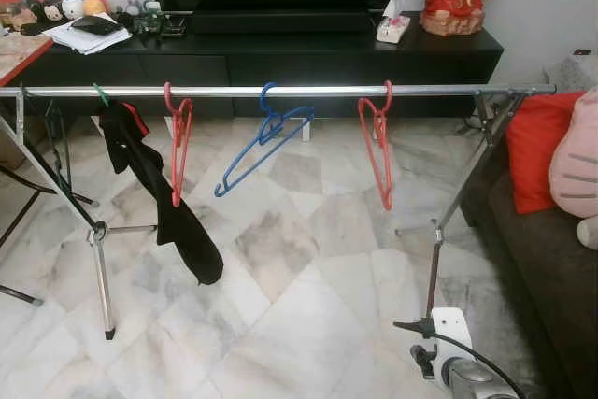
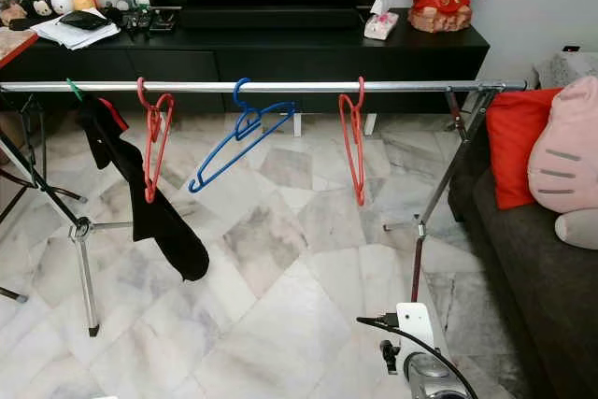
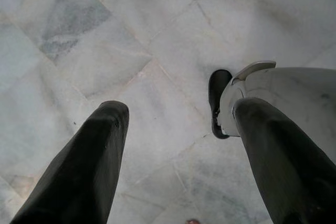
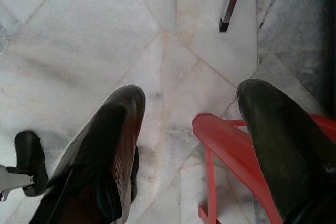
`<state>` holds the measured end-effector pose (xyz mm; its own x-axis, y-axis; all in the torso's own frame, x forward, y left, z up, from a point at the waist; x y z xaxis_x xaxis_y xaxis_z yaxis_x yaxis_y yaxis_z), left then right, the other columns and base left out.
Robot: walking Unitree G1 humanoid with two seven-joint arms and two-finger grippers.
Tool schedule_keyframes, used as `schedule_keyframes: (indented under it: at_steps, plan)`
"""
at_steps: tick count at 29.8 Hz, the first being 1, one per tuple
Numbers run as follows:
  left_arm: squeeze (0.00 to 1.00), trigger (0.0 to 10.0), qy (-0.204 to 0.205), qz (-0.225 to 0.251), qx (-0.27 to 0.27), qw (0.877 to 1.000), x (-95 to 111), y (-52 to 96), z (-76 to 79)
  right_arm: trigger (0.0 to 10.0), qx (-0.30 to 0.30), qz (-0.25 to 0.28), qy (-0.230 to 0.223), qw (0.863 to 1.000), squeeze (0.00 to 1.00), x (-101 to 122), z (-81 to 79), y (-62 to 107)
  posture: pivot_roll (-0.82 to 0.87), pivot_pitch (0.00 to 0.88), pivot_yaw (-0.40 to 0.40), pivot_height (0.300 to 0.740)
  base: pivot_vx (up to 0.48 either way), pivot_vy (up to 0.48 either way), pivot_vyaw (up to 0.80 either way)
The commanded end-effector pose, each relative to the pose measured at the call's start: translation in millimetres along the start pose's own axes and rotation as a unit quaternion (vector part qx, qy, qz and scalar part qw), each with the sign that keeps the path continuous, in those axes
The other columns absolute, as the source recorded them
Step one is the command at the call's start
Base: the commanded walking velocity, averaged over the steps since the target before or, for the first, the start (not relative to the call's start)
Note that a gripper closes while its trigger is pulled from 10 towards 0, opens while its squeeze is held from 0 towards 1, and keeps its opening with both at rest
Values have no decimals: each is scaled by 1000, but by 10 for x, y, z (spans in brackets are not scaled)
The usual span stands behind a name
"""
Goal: Hang hanger
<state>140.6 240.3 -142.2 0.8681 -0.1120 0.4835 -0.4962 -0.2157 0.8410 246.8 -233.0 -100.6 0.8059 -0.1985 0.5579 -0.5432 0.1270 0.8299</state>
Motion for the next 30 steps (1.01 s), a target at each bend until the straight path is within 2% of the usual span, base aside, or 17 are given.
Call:
schedule_keyframes:
  at_steps: [1,5,21,24,30]
  plan:
    - [0,10000,-4,-10,1,1000,-72,14,-10,10000,-1,0,-6,1000,0,-19,2,1,-75,0,30,740,0,-330,-675]
    - [0,10000,4,-12,4,1000,-89,18,-16,10000,1,-1,-2,1000,0,-24,7,2,-72,0,27,740,0,-167,-673]
    - [0,10000,-10,-10,3,1000,-108,27,-1,10000,8,7,-2,1000,0,2,1,3,-78,0,27,740,0,0,-671]
    - [0,10000,-5,-11,6,1000,-118,30,-11,10000,10,7,-1,1000,0,7,-6,3,-78,0,27,740,0,-480,-669]
    - [0,10000,-11,-9,5,1000,-127,35,-11,10000,13,8,0,1000,0,13,-13,3,-78,0,28,740,0,-80,-674]
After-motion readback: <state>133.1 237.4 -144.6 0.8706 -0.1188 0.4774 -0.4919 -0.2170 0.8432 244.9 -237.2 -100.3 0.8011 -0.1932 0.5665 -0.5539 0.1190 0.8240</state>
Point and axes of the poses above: a point about 5 cm out from each wrist's last joint towards the gripper, its own y axis pointing back from the gripper into the wrist, its own x axis along the axis of the wrist's last joint, z = x × y, the point moved 5 cm from there along -y, pointing out of the wrist towards the gripper, and after that the axes turned 12 degrees about -y, right-handed, at the moved point
